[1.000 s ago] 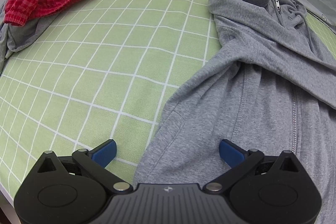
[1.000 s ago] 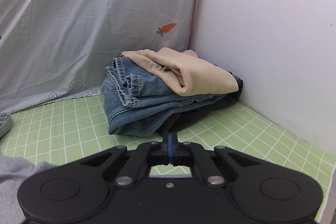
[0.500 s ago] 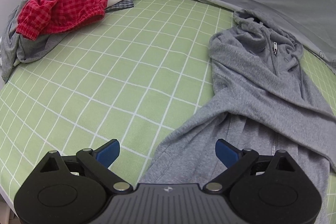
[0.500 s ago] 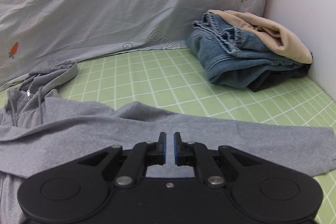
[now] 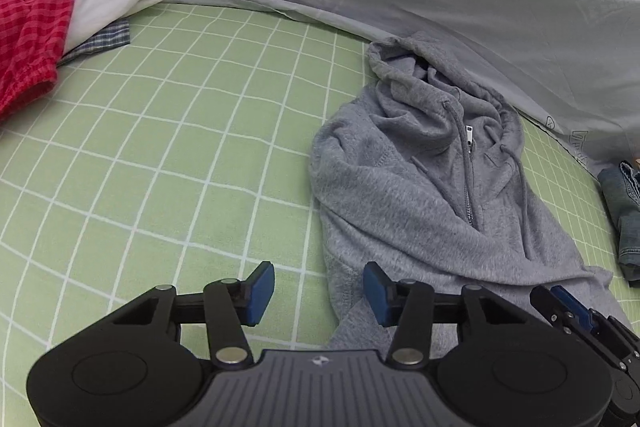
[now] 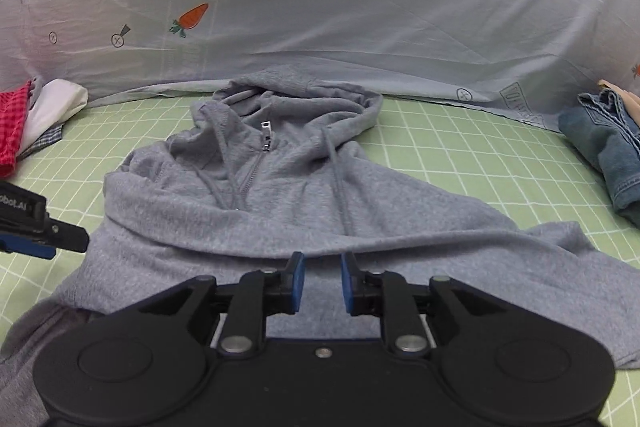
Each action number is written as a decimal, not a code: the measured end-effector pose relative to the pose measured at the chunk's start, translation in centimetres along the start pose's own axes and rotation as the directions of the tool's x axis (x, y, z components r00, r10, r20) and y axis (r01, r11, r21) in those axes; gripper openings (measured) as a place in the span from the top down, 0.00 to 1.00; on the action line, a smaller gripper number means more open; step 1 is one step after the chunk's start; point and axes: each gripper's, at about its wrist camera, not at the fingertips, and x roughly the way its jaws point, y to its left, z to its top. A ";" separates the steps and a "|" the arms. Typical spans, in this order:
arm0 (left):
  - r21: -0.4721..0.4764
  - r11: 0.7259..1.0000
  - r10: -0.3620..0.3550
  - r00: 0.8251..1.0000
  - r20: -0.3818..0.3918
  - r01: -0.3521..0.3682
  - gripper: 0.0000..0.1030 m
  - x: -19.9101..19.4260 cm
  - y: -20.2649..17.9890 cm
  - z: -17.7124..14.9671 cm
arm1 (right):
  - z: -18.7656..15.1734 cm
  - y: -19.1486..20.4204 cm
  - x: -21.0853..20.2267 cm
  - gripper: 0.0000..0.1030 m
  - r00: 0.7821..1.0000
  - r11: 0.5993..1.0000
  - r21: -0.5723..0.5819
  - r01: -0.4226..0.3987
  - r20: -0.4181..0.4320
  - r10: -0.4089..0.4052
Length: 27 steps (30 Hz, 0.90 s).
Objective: Fold clothes
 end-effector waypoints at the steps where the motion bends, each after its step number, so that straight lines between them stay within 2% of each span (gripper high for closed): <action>1: 0.002 1.000 -0.009 1.000 -0.013 0.009 0.51 0.3 0.0 0.3 | 0.1 0.1 0.2 0.66 1.000 1.000 0.002 0.004 -0.015 -0.004; 2: 0.005 1.000 -0.022 0.999 -0.024 0.022 0.51 0.5 0.0 0.5 | 0.3 0.0 0.5 0.62 0.999 1.000 0.009 0.008 -0.035 -0.007; 5: 0.031 0.997 -0.072 0.997 -0.033 0.073 0.51 1.3 0.1 1.1 | 0.5 -0.6 1.3 0.62 0.996 0.999 0.044 -0.020 -0.091 0.024; 12: 0.111 0.985 -0.126 0.991 -0.034 0.129 0.51 2.9 -0.6 2.7 | 0.7 1.7 2.7 0.63 0.986 0.993 0.014 -0.118 -0.118 0.119; 15: 0.090 0.986 -0.142 0.990 -0.021 0.143 0.51 3.3 -0.4 3.4 | 1.4 2.3 3.6 0.64 0.988 0.993 0.014 -0.120 -0.097 0.121; 20: 0.070 0.987 -0.144 0.989 0.028 0.142 0.50 3.8 -0.1 4.8 | 3.0 1.7 5.5 0.67 0.992 0.991 0.076 -0.108 -0.055 0.112; 24: -0.011 0.983 -0.184 0.983 0.012 0.184 0.51 4.4 0.9 5.7 | 3.6 1.2 6.8 0.67 0.993 0.990 0.101 -0.103 -0.041 0.107; 26: -0.059 0.978 -0.199 0.980 0.003 0.199 0.56 4.4 1.5 5.9 | 3.6 1.0 7.1 0.67 0.994 0.988 0.113 -0.103 -0.036 0.107; 27: -0.076 0.977 -0.200 0.980 0.001 0.200 0.68 4.4 1.7 6.0 | 3.6 1.0 7.2 0.67 0.994 0.988 0.115 -0.101 -0.034 0.106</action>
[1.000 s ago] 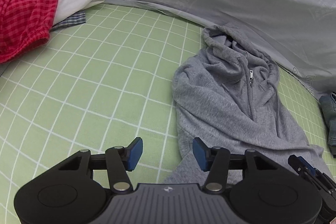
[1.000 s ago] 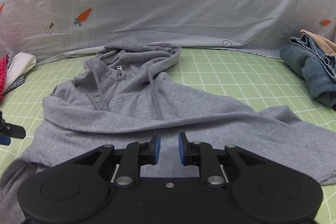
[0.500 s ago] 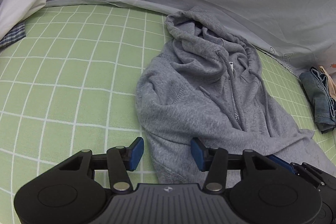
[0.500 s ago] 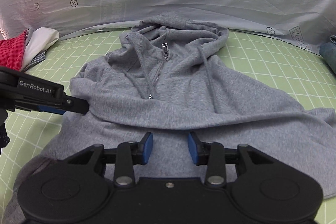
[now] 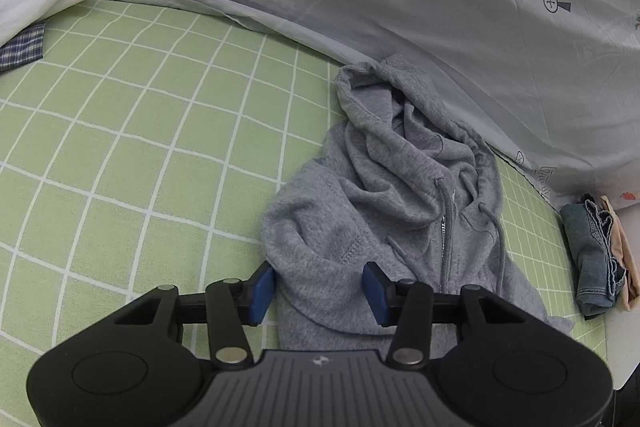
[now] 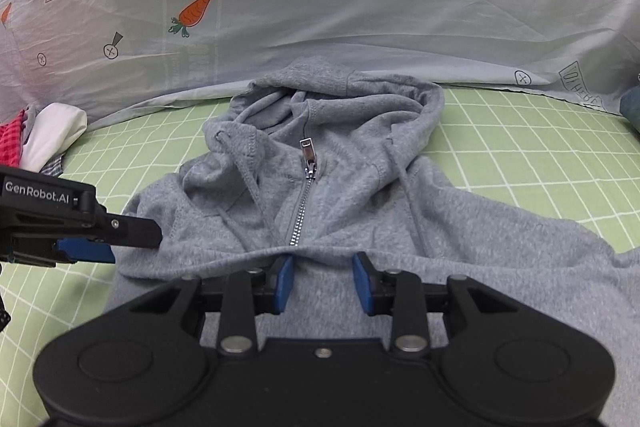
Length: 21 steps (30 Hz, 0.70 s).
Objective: Fold clothes
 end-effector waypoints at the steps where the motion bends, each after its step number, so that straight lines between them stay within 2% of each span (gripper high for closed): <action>1: -0.018 1.000 0.001 1.000 -0.002 -0.001 0.78 0.0 0.2 0.1 | 0.0 0.0 0.0 0.67 1.000 1.000 0.001 0.003 0.002 -0.003; 3: -0.050 0.999 -0.001 1.000 -0.001 0.001 0.87 0.0 0.5 0.4 | 0.0 -0.1 0.1 0.69 1.000 1.000 0.004 0.018 0.008 -0.018; 6: -0.069 0.998 0.001 1.000 0.008 -0.001 0.89 0.1 0.7 0.9 | 0.2 -0.3 0.4 0.69 1.000 1.000 0.013 0.029 0.009 -0.029; 11: -0.093 0.996 0.001 0.998 0.056 0.004 0.88 0.0 0.8 2.4 | 0.2 -0.4 0.7 0.67 0.999 0.999 0.001 0.036 0.008 -0.036; 12: -0.092 0.996 0.005 0.998 0.066 0.001 0.85 0.0 0.8 2.7 | 0.1 -0.4 0.7 0.67 0.999 0.999 0.002 0.037 0.009 -0.037; 15: -0.057 0.998 0.036 0.996 0.076 -0.031 0.82 -0.3 0.4 3.1 | 0.0 -0.7 0.7 0.65 0.999 0.999 0.013 0.039 0.008 -0.039; 17: -0.025 0.999 0.048 0.995 0.092 -0.046 0.75 -1.0 0.3 2.8 | 0.0 -0.9 0.6 0.65 0.999 0.999 0.026 0.042 0.006 -0.042; 19: -0.007 0.997 0.071 0.990 0.126 -0.071 0.55 -2.2 0.5 2.3 | 0.0 -1.1 0.5 0.64 0.999 0.998 0.037 0.046 0.005 -0.046; 21: 0.031 0.997 0.067 0.989 0.131 -0.072 0.47 -3.1 0.6 1.8 | -0.2 -1.3 0.5 0.64 0.999 0.998 0.047 0.047 0.006 -0.047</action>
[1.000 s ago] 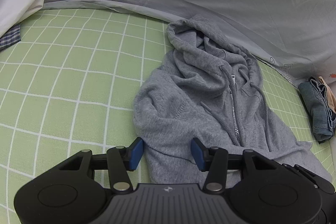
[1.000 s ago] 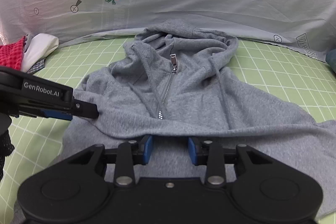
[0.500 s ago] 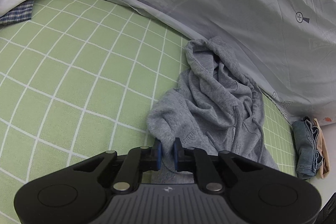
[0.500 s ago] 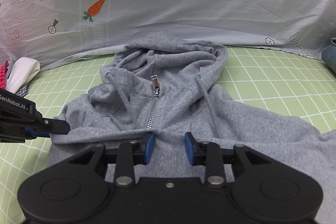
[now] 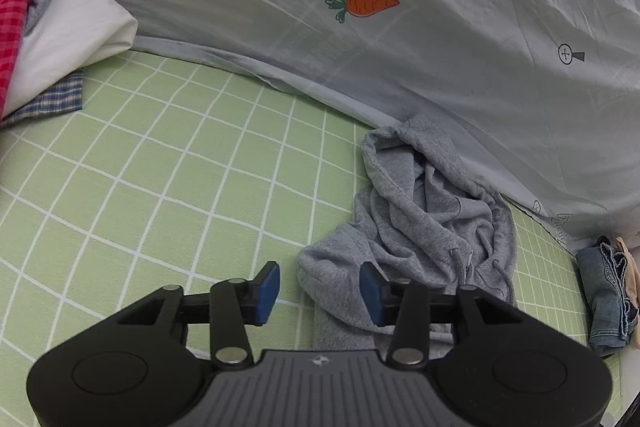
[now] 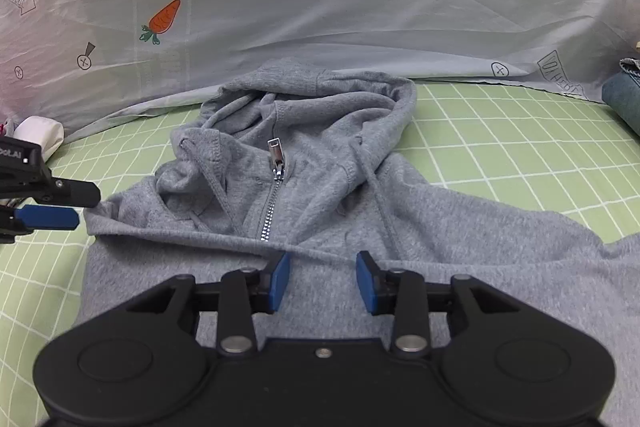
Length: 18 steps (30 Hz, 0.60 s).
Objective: Fold clothes
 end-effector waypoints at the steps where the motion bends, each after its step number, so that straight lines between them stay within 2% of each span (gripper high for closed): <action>1: 0.021 1.000 -0.006 1.000 -0.001 0.006 0.46 -0.4 0.0 -0.2 | -0.1 0.0 0.0 0.64 1.000 1.000 0.002 -0.001 0.004 0.001; 7: 0.172 0.985 0.007 0.995 -0.100 0.010 0.47 -0.2 -1.3 -2.9 | -0.4 0.4 0.0 0.60 0.999 1.000 -0.018 0.017 0.030 -0.017; 9: 0.162 0.987 0.012 0.994 -0.113 0.006 0.48 0.5 -1.6 -3.6 | -0.5 0.5 -0.1 0.59 0.999 1.000 -0.021 0.022 0.041 -0.021; 13: 0.143 0.990 0.005 0.994 -0.107 0.010 0.65 2.1 -2.4 -3.9 | -0.9 0.6 -0.1 0.57 0.997 0.999 -0.033 0.027 0.069 -0.025; 18: 0.119 0.992 0.038 0.997 -0.063 -0.031 0.71 4.0 -2.8 -2.4 | -1.2 0.7 -0.1 0.54 0.995 0.999 -0.043 0.032 0.093 -0.028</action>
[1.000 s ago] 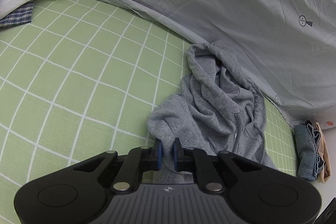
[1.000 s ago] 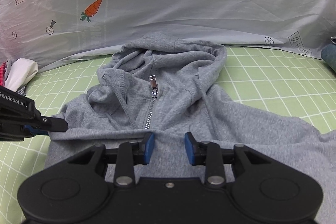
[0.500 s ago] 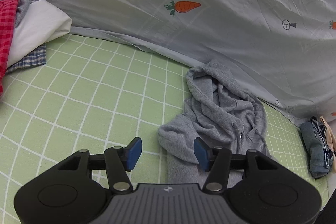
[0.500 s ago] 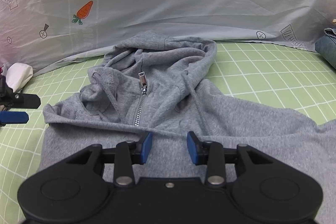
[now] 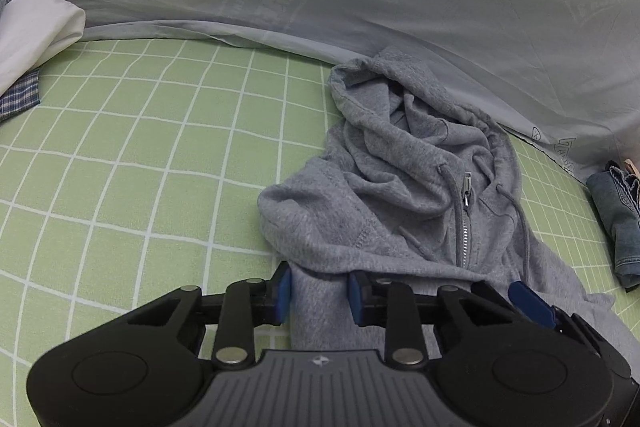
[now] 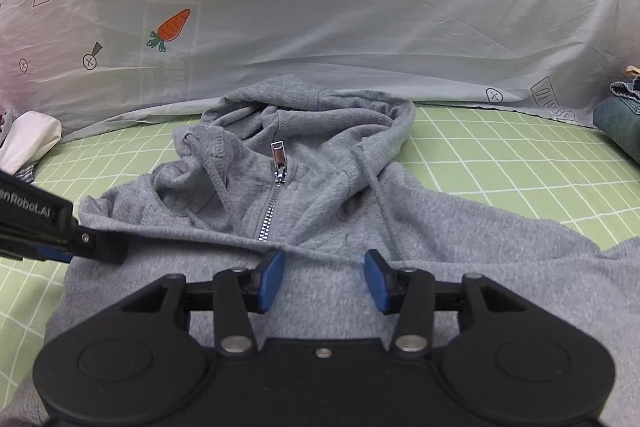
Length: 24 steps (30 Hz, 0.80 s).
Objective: Fold clothes
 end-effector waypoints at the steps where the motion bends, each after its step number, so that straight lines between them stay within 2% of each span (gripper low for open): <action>1: -0.014 1.000 0.002 1.000 0.007 -0.002 0.71 0.3 0.2 0.4 | 0.0 0.0 0.0 0.54 1.000 1.000 -0.001 0.000 0.003 0.000; 6: -0.059 0.998 -0.015 0.999 0.043 0.017 0.72 1.8 1.1 2.1 | -0.2 0.1 0.0 0.50 1.000 1.000 -0.006 0.002 0.018 -0.002; 11: -0.088 0.996 -0.019 0.998 0.064 0.025 0.72 2.3 1.7 2.4 | -0.4 0.1 0.0 0.48 1.000 1.000 -0.007 0.001 0.028 -0.001; 15: -0.114 0.993 0.014 0.998 0.066 -0.006 0.72 1.8 2.0 2.3 | -0.4 0.1 0.0 0.48 1.000 1.000 -0.008 0.003 0.028 -0.002; 18: -0.127 0.992 0.000 0.996 0.086 0.011 0.73 0.4 2.1 1.8 | -0.4 0.2 0.0 0.47 1.000 1.000 -0.009 0.004 0.028 -0.004; 20: -0.122 0.992 -0.004 0.995 0.100 0.016 0.72 -0.5 2.0 1.3 | -0.4 0.3 0.0 0.47 1.000 1.000 -0.011 0.007 0.028 -0.006; 24: -0.063 0.998 0.038 0.994 0.099 -0.032 0.72 0.1 1.6 0.8 | -0.4 0.3 0.0 0.47 1.000 1.000 -0.013 0.009 0.028 -0.009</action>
